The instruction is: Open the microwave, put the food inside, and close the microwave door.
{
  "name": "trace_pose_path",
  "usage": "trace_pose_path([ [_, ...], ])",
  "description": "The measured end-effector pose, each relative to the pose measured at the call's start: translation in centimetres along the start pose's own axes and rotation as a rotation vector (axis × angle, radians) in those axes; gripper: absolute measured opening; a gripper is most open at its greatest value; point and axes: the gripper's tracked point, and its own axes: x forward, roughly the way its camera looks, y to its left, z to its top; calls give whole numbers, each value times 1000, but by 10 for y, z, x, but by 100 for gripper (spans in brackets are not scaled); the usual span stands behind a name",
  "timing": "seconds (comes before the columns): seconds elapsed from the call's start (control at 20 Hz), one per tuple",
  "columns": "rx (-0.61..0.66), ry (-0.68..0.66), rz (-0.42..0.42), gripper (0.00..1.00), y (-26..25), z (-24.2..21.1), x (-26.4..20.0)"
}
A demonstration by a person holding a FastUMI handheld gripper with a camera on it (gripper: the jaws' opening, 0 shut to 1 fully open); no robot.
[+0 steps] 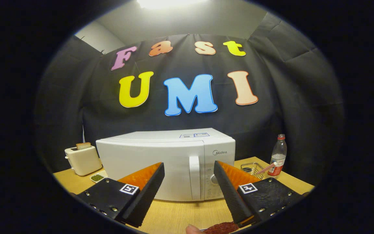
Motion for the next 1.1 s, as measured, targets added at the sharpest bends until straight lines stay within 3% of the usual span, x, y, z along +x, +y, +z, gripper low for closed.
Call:
trace_pose_path([
  [0.5, -28, 116, -3, 96, -1, -52, 55],
  [0.55, -33, 116, -6, 90, -4, -53, 58],
  [0.6, -33, 111, -1, 68, -3, -53, 59],
  [0.65, -28, 105, 10, 67, 1, -54, 60],
  [0.7, -49, 115, -44, 67, -14, -57, 63],
  [0.8, -7, 137, -44, 34, -11, -60, 66],
  [0.85, 9, 149, -51, 34, -11, -62, 64],
  [0.9, 24, 154, -50, 25, -11, -60, 63],
  [1.05, 38, 163, -24, 24, -9, -61, 60],
  [1.1, 54, 163, -21, 13, -9, -63, 61],
])
